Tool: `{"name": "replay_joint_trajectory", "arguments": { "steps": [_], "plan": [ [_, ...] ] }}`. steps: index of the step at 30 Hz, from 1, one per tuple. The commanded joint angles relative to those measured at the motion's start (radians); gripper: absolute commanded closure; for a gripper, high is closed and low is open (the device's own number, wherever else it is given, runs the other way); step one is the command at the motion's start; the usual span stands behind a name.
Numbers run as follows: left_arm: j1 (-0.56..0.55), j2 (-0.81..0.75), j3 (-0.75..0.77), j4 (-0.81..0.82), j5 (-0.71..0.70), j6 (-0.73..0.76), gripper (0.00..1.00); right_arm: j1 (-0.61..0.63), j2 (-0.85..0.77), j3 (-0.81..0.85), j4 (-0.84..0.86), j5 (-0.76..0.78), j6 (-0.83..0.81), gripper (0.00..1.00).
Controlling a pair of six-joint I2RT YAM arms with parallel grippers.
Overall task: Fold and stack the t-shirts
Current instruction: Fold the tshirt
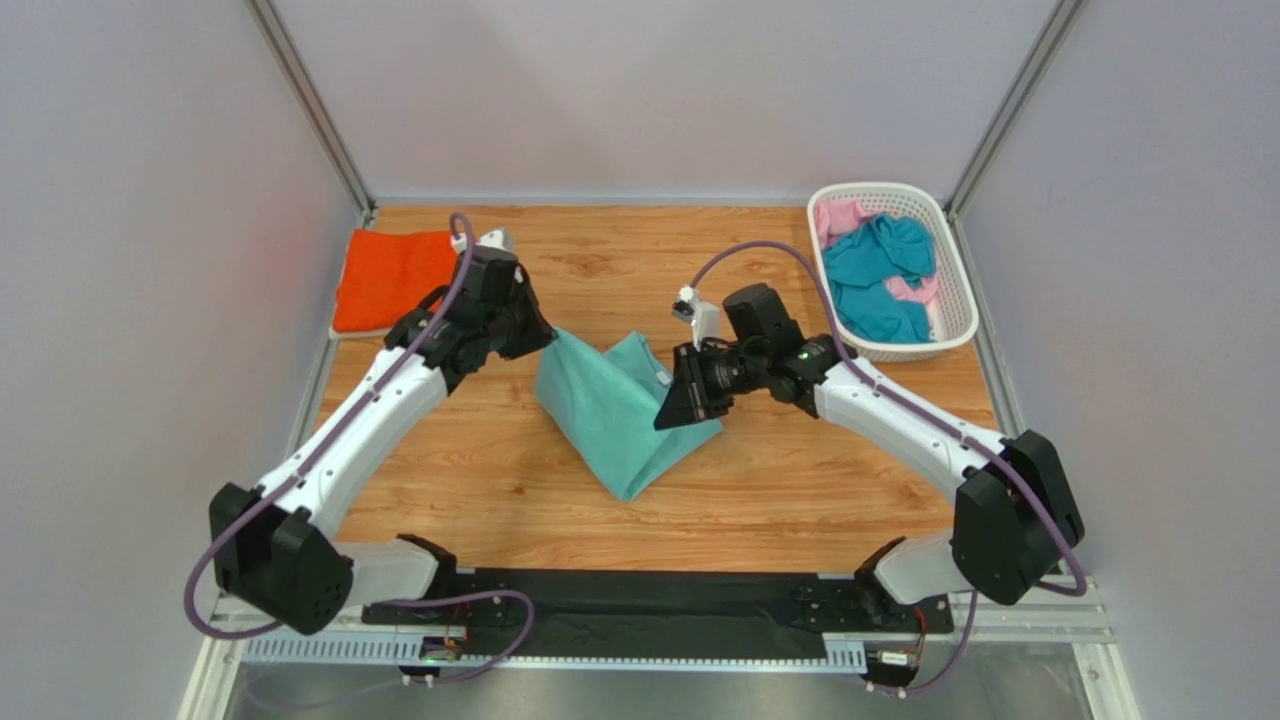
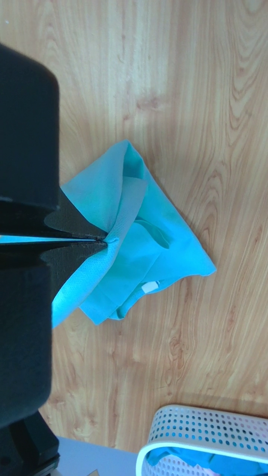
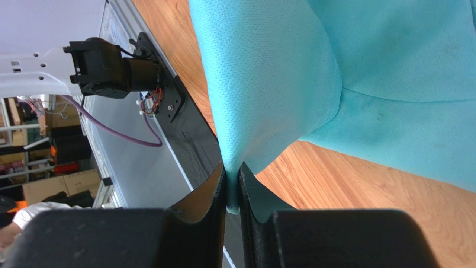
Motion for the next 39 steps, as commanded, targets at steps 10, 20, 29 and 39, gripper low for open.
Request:
{"name": "replay_joint_trajectory", "arguments": {
  "steps": [10,20,29,39],
  "plan": [
    [-0.028,0.39,0.218,0.185,0.052,0.049,1.0,-0.178,0.038,-0.076,0.068,-0.049,0.068,0.85],
    [-0.04,0.665,0.373,0.196,0.075,0.072,1.0,-0.307,0.209,-0.084,0.07,-0.039,0.022,0.84],
    [-0.062,0.786,0.42,0.246,0.136,0.132,1.0,-0.321,0.238,-0.143,0.077,0.084,0.014,0.82],
    [-0.094,0.766,0.387,0.301,0.152,0.187,1.0,-0.319,0.187,-0.159,0.088,0.109,0.005,0.73]
  ]
}}
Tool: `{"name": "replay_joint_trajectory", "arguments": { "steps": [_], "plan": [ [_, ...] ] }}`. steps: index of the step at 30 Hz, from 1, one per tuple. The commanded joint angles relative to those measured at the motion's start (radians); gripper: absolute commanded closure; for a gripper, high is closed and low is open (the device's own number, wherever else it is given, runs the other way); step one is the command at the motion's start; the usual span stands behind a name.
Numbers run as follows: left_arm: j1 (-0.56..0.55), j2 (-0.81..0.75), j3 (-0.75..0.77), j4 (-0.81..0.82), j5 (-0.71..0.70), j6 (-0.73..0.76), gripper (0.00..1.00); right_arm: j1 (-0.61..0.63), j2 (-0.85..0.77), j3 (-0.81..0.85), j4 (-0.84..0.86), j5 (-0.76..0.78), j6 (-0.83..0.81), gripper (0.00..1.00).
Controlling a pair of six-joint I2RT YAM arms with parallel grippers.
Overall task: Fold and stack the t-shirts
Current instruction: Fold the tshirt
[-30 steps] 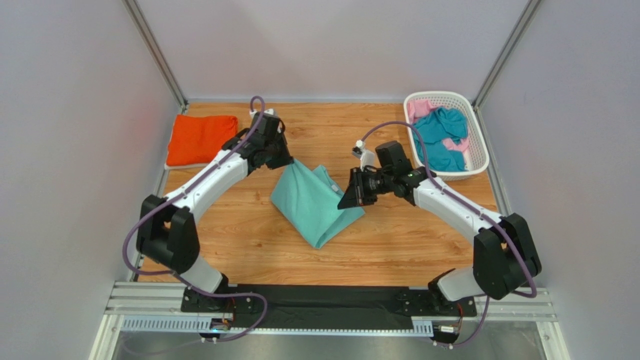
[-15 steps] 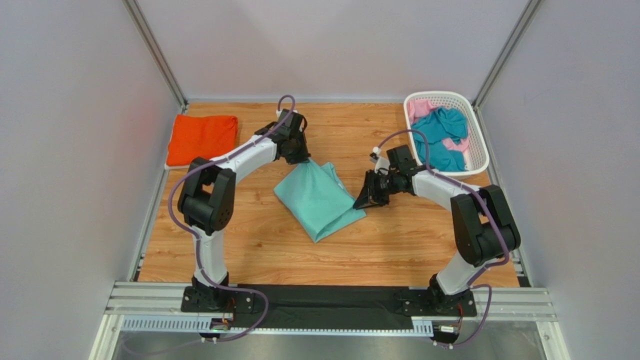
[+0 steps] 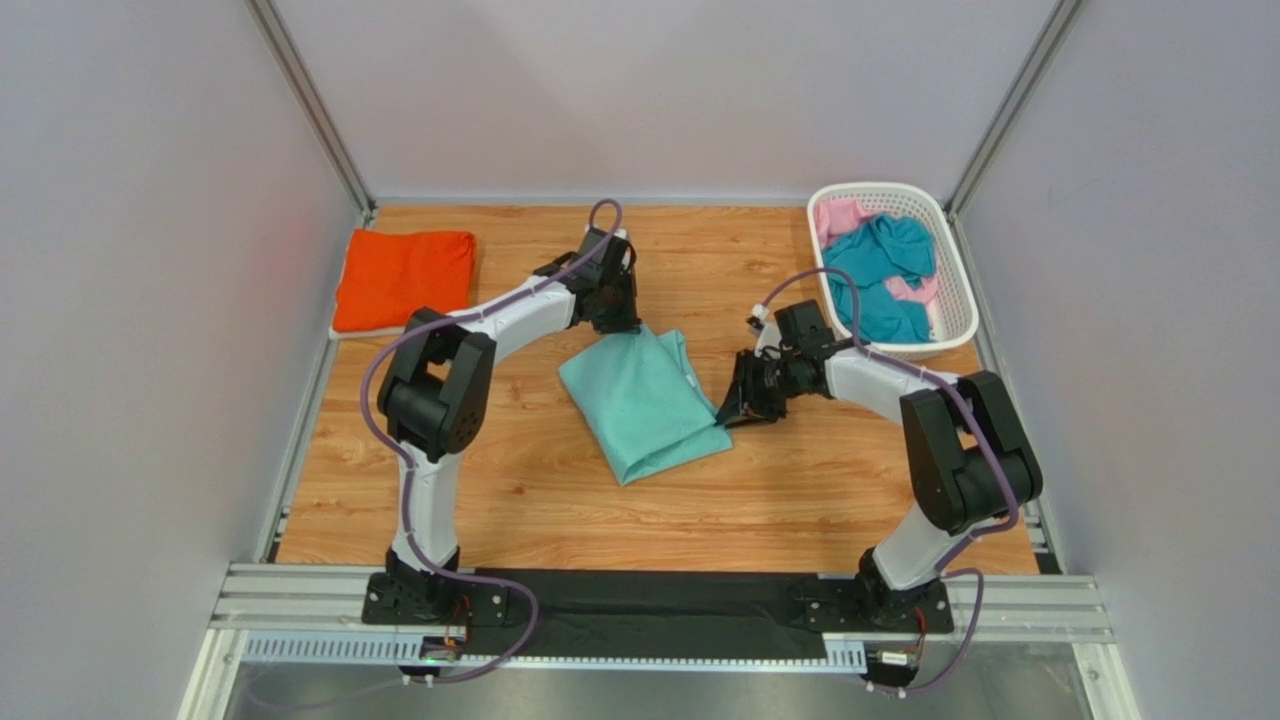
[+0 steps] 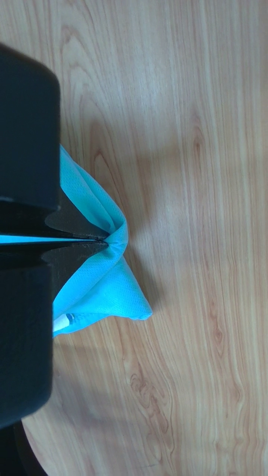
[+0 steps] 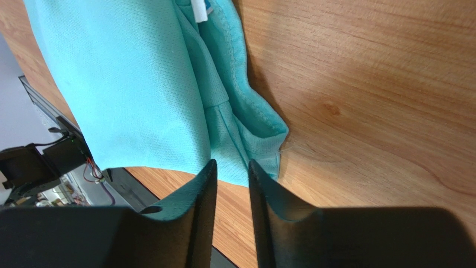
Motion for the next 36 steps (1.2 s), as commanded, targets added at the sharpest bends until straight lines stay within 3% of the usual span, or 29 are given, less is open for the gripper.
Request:
{"name": "replay_joint_trajectory", "arguments": {
  "steps": [1,6,16,18,19,25,31,36],
  "plan": [
    [-0.008,-0.052,-0.012,0.068,0.013,0.035,1.0,0.0,-0.076,-0.014,0.034,-0.001,-0.025,0.69],
    [-0.008,-0.078,-0.021,0.068,-0.001,0.032,1.0,0.005,-0.126,-0.008,0.04,-0.03,-0.062,0.5],
    [-0.008,-0.097,-0.037,0.063,-0.01,0.033,1.0,0.058,-0.042,0.052,0.031,-0.024,-0.095,0.44],
    [-0.008,-0.1,-0.038,0.062,-0.01,0.037,1.0,0.063,-0.016,0.061,0.034,-0.039,-0.088,0.52],
    [-0.008,-0.103,-0.038,0.06,-0.012,0.037,1.0,0.067,-0.013,0.063,0.037,-0.048,-0.085,0.61],
    [-0.008,-0.121,-0.043,0.059,-0.016,0.035,1.0,0.109,-0.013,0.077,0.02,-0.047,-0.085,0.73],
    [-0.008,-0.17,-0.07,0.048,-0.029,0.03,1.0,0.12,-0.097,0.043,0.034,-0.094,-0.066,0.96],
    [-0.008,-0.238,-0.115,0.039,-0.022,0.02,1.0,0.123,-0.233,-0.005,0.043,-0.137,-0.02,1.0]
  ]
}}
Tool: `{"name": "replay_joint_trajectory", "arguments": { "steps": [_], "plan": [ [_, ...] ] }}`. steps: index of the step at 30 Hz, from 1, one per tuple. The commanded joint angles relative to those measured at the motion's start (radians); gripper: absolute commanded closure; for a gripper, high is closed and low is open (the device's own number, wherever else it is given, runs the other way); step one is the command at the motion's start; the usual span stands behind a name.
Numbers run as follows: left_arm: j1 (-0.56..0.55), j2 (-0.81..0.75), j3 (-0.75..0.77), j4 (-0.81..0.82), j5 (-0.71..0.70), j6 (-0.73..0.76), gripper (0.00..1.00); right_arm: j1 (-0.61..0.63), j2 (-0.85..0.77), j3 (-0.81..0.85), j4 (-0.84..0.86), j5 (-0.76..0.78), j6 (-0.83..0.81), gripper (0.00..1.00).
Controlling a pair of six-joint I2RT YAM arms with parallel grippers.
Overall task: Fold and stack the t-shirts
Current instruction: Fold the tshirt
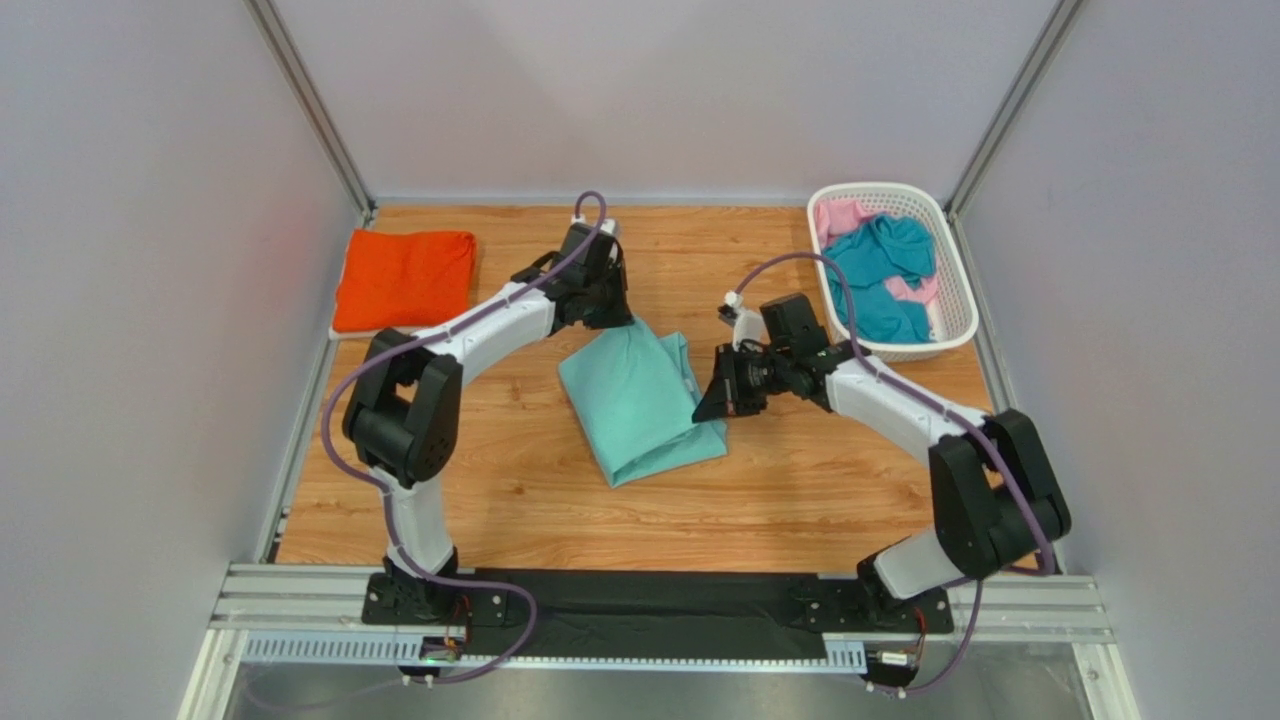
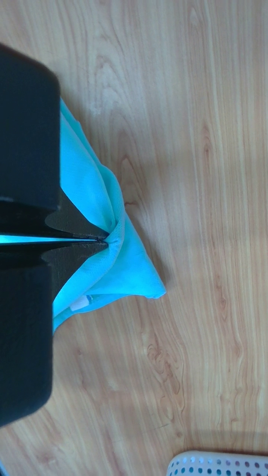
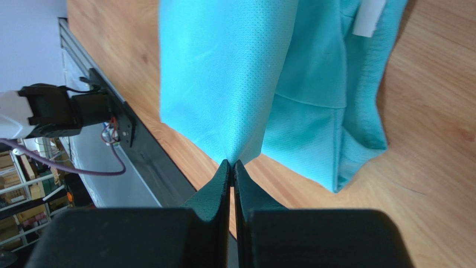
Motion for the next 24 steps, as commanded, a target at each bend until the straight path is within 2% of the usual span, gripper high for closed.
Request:
{"name": "replay_joint_trajectory", "arguments": {
  "steps": [1,5,9,13,19,24],
  "plan": [
    [-0.004,-0.107,-0.024,0.003,-0.012,0.005,1.0,0.007,-0.126,-0.035,0.025,-0.058,0.043,1.0],
    [-0.027,-0.127,-0.021,-0.01,-0.011,0.017,1.0,0.005,-0.193,-0.105,0.024,-0.04,0.099,1.0],
    [-0.058,-0.065,0.049,-0.051,-0.02,0.037,1.0,-0.013,-0.224,-0.165,0.025,0.003,0.135,1.0],
    [-0.08,0.007,0.103,-0.063,0.0,0.057,1.0,-0.088,-0.265,-0.222,0.017,0.038,0.145,0.99],
    [-0.121,0.139,0.204,-0.095,0.023,0.095,1.0,-0.154,-0.21,-0.309,0.033,0.029,0.135,0.98],
    [-0.152,0.245,0.276,-0.091,0.048,0.135,1.0,-0.186,-0.174,-0.349,0.053,0.124,0.142,0.98]
  ]
}}
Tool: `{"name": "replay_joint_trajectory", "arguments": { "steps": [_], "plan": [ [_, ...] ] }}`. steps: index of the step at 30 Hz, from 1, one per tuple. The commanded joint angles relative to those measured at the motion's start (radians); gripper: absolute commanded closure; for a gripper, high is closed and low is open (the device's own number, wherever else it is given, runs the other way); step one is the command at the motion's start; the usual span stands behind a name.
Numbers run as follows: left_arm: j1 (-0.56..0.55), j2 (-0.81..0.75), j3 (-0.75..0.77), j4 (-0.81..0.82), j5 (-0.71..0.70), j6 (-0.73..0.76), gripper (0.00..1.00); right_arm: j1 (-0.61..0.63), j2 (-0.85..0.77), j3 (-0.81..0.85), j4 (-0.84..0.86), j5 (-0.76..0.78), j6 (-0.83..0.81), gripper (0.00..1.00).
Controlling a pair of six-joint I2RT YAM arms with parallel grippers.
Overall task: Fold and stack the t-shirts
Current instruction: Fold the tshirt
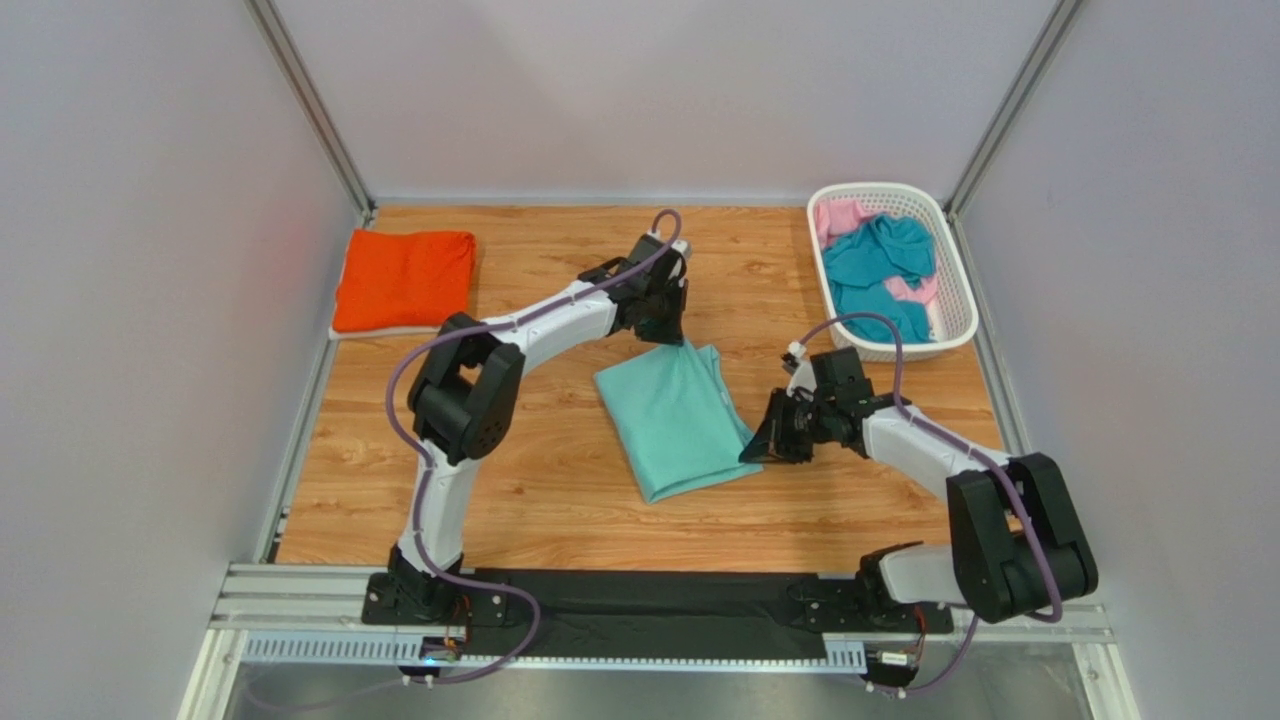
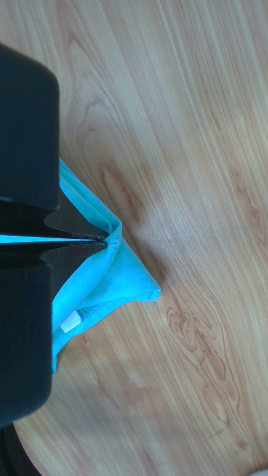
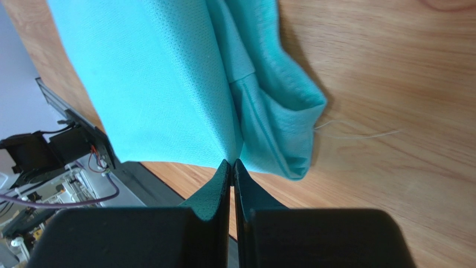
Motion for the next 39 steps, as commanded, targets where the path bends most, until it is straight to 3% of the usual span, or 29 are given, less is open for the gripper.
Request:
{"name": "replay_joint_trajectory", "arguments": {
  "steps": [1,6,10,14,16,17,18,19,20,23,25,29,32,35,39],
  "plan": [
    [-0.02,0.051,0.069,0.001,0.018,0.061,1.0,-0.038,0.033,-0.029,0.025,0.066,0.005,0.98],
    [-0.041,0.12,0.108,0.016,-0.005,0.083,0.99,-0.053,0.114,-0.037,0.028,0.144,-0.01,0.97],
    [-0.043,0.157,0.13,-0.005,-0.018,0.081,0.91,-0.058,0.134,-0.034,0.034,0.157,-0.004,0.96],
    [-0.043,0.162,0.148,-0.004,-0.014,0.083,0.8,-0.058,0.078,0.018,-0.052,0.229,-0.005,0.78],
    [-0.043,0.142,0.159,-0.004,-0.009,0.086,0.67,-0.058,0.016,0.066,-0.122,0.242,-0.024,0.71],
    [-0.044,0.119,0.171,-0.007,-0.008,0.09,0.6,-0.056,-0.007,0.083,-0.149,0.255,-0.031,0.57],
    [-0.044,0.104,0.178,-0.01,-0.011,0.092,0.5,-0.056,-0.03,0.104,-0.175,0.255,-0.048,0.5],
    [-0.044,0.087,0.184,-0.018,-0.009,0.093,0.47,-0.056,-0.088,0.139,-0.223,0.253,-0.05,0.42],
    [-0.044,0.068,0.191,-0.021,-0.003,0.095,0.45,-0.056,-0.116,0.158,-0.242,0.246,-0.053,0.0],
    [-0.046,-0.05,0.188,-0.027,0.02,0.1,0.35,-0.053,-0.23,0.213,-0.31,0.218,-0.051,0.0],
    [-0.046,-0.097,0.187,-0.059,0.012,0.095,0.02,-0.041,-0.271,0.236,-0.346,0.175,-0.054,0.0],
    [-0.046,-0.238,0.118,-0.096,-0.012,0.097,0.0,0.036,-0.353,0.273,-0.339,0.109,-0.033,0.0],
    [-0.046,-0.329,0.018,-0.134,-0.022,0.078,0.0,0.163,-0.352,0.278,-0.256,0.055,0.004,0.0],
    [-0.044,-0.444,-0.205,-0.105,-0.006,0.022,0.0,0.356,-0.274,0.282,-0.114,0.048,0.047,0.0],
    [-0.044,-0.458,-0.307,-0.047,0.044,0.003,0.0,0.442,-0.196,0.258,0.03,0.04,0.045,0.0]
  ]
}}
